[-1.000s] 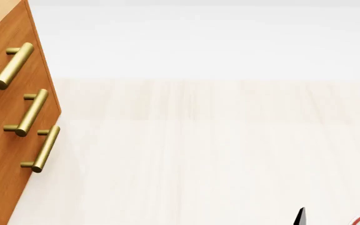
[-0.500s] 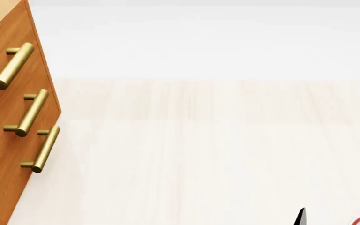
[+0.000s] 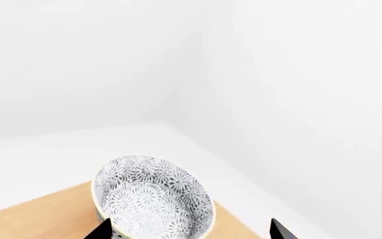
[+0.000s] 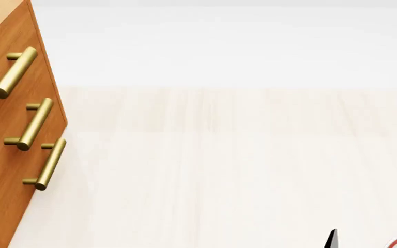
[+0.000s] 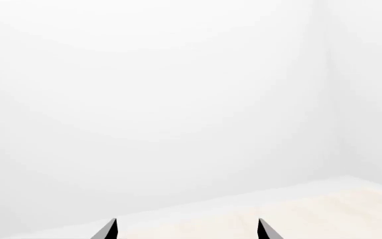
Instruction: Put the bowl on top of the cabinet.
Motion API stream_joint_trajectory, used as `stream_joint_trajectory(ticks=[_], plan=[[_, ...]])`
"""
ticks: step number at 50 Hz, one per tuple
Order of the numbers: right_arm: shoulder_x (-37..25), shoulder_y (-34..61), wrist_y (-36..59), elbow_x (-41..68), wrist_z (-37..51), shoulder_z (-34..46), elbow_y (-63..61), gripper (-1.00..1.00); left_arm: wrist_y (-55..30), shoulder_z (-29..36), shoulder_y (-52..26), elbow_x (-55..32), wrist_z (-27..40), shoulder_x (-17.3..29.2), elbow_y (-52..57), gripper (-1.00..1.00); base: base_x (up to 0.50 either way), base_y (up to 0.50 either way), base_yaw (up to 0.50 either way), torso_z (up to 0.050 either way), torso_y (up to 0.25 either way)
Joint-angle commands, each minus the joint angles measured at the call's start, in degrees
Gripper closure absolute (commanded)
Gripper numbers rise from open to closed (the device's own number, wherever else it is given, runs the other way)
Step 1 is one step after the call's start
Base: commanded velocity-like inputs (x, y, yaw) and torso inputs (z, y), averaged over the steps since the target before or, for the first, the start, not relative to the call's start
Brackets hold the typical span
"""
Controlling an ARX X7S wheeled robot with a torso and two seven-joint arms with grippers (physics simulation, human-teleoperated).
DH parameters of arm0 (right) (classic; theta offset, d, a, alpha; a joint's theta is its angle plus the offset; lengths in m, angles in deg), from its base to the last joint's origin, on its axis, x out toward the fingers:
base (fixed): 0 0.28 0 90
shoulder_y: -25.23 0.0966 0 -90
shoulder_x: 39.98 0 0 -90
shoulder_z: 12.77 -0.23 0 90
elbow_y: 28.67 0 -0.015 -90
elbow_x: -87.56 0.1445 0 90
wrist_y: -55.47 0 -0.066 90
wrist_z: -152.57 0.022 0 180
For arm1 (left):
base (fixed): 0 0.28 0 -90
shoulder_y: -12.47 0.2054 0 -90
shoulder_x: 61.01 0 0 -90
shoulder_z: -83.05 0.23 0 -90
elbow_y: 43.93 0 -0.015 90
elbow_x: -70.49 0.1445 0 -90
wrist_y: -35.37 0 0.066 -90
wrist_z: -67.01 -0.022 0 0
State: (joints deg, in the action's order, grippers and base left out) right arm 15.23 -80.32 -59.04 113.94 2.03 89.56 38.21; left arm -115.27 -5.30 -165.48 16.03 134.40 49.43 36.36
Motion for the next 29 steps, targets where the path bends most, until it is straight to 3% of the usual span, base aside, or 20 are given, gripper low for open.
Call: stream_joint_trajectory(ticks=[1,29], plan=[[0.04,0.11,0.05,0.08,-0.06,0.04,0.11,-1.0,-1.98,1.36,0.69,-1.4,0.28,-0.31,4.71,-1.0,0.0,0.0,0.0,0.0,0.0],[0.32,0.03,-0.82,0.42,-0.59,-0.05,0.98,-1.0,-11.57,2.56,2.26,-11.93,6.59,-3.08,23.24,-1.0,0.0,0.0,0.0,0.0,0.0]])
